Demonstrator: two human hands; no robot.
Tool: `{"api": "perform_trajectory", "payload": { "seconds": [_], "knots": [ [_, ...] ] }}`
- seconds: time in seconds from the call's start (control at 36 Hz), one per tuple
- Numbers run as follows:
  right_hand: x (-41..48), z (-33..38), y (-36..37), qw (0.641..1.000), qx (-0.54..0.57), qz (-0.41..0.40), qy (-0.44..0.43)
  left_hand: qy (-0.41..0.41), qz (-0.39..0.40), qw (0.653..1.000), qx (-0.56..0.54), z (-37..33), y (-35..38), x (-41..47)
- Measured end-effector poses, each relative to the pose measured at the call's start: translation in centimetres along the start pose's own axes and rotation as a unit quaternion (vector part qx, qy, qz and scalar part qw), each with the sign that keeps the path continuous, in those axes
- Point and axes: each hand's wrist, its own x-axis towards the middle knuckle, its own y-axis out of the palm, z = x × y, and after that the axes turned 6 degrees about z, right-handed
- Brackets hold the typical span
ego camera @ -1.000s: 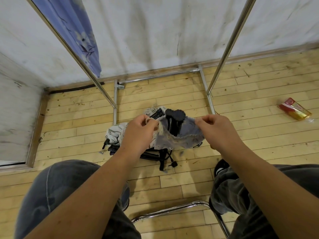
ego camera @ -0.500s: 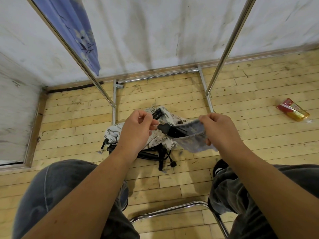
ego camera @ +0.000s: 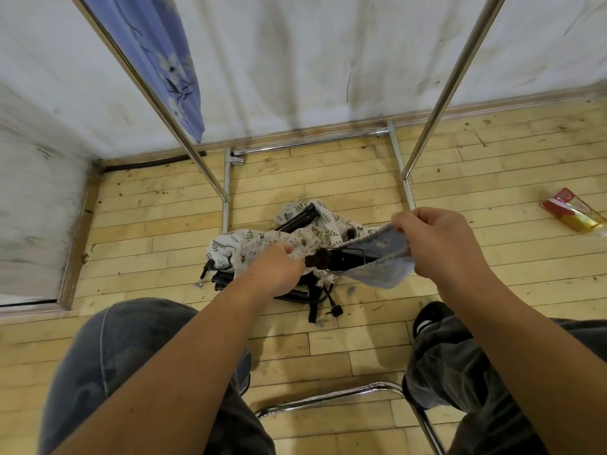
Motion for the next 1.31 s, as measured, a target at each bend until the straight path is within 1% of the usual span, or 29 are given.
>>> {"api": "perform_trajectory", "payload": {
  "seconds": [0.08, 0.14, 0.28, 0.33, 0.42, 0.5, 0.56, 0.64, 0.72, 0.81, 0.89, 0.94, 1.17, 1.31],
  "knots": [
    [-0.1, 0.3, 0.2, 1.000, 0.002, 0.003, -0.012, -0.014, 0.034, 0.999, -0.019, 0.5, 0.0, 0.2],
    [-0.3, 0.6, 0.3, 1.000, 0.006, 0.009, -0.012, -0.009, 0.050, 0.997, -0.056, 0.7, -0.1, 0.5],
    [-0.7, 1.3, 0.3, 0.998, 0.041, 0.030, -0.034, 0.064, 0.066, 0.975, -0.201, 0.6, -0.2, 1.0],
    [-0.8, 1.5, 0.1, 0.996, 0.058, 0.038, -0.048, 0.086, 0.086, 0.966, -0.230, 0.3, 0.0, 0.9],
    [-0.8, 1.5, 0.1, 0.993, 0.083, 0.057, -0.065, 0.109, 0.095, 0.963, -0.227, 0.1, 0.4, 0.8],
    [-1.1, 1.5, 0.0, 0.991, 0.079, 0.079, -0.079, 0.125, 0.074, 0.972, -0.187, 0.0, 0.7, 0.5],
    [-1.2, 1.6, 0.0, 0.988, 0.074, 0.096, -0.091, 0.148, 0.042, 0.980, -0.127, 0.0, 0.8, 0.5],
    [-1.3, 1.5, 0.2, 0.986, 0.062, 0.109, -0.105, 0.173, -0.010, 0.982, -0.072, 0.0, 0.9, 0.4],
    [-1.4, 1.4, 0.2, 0.986, 0.059, 0.111, -0.108, 0.198, -0.051, 0.979, -0.010, -0.1, 0.8, 0.0],
    [-1.4, 1.2, 0.3, 0.986, 0.060, 0.107, -0.117, 0.208, -0.094, 0.973, 0.030, -0.1, 0.8, -0.1],
    [-1.3, 1.2, 0.3, 0.986, 0.061, 0.095, -0.125, 0.212, -0.126, 0.969, 0.006, 0.1, 0.7, -0.1],
    [-1.3, 1.2, 0.3, 0.986, 0.062, 0.091, -0.126, 0.210, -0.132, 0.969, -0.013, 0.2, 0.5, 0.3],
    [-1.0, 1.0, 0.2, 0.989, 0.066, 0.043, -0.122, 0.200, -0.089, 0.972, -0.084, -0.3, 0.5, 0.2],
    [-0.9, 1.1, 0.0, 0.991, 0.072, 0.017, -0.115, 0.224, -0.082, 0.965, -0.113, -0.8, 0.4, -0.4]
  ]
}}
